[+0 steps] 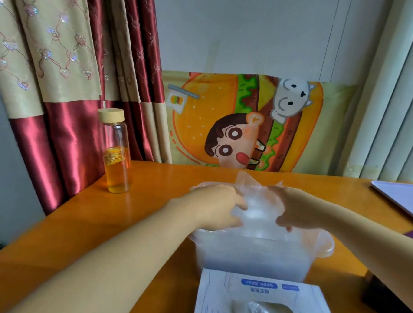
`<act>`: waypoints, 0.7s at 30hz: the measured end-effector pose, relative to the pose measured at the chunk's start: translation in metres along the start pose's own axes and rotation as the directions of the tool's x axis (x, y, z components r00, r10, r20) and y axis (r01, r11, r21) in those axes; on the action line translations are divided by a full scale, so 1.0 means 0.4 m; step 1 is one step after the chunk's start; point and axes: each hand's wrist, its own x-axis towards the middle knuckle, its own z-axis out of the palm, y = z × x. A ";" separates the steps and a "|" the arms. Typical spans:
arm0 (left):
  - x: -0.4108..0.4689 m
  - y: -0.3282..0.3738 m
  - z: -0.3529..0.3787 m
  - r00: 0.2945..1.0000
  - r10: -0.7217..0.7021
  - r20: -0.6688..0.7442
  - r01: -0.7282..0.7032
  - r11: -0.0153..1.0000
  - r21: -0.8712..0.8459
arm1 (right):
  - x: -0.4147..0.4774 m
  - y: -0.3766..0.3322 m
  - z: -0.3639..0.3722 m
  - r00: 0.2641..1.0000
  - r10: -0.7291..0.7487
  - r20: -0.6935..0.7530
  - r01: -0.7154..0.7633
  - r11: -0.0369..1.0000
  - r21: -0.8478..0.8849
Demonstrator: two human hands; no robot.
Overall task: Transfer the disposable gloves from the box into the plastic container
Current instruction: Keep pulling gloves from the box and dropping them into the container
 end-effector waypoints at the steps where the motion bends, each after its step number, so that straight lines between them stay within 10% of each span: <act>1: 0.015 0.007 0.006 0.995 -0.031 0.093 0.029 0.999 0.020 | -0.002 -0.004 0.002 1.000 -0.001 0.004 0.002 0.996 -0.086; 5: 0.062 0.022 0.024 0.931 -0.117 0.346 0.100 0.993 0.068 | -0.025 -0.002 0.005 0.998 -0.028 0.051 0.045 0.929 -0.366; 10: 0.094 0.025 0.038 0.863 -0.174 0.475 0.142 0.985 0.101 | -0.027 -0.019 -0.006 0.929 -0.259 -0.265 0.101 0.865 -0.492; 15: 0.110 0.028 0.072 0.843 -0.190 0.504 0.126 0.979 0.159 | 0.037 -0.017 0.059 0.958 -0.173 0.229 0.227 0.946 -0.231; 21: 0.123 0.016 0.099 0.783 -0.207 0.587 0.128 0.977 0.173 | 0.067 0.003 0.093 0.910 -0.025 0.414 0.140 0.958 -0.249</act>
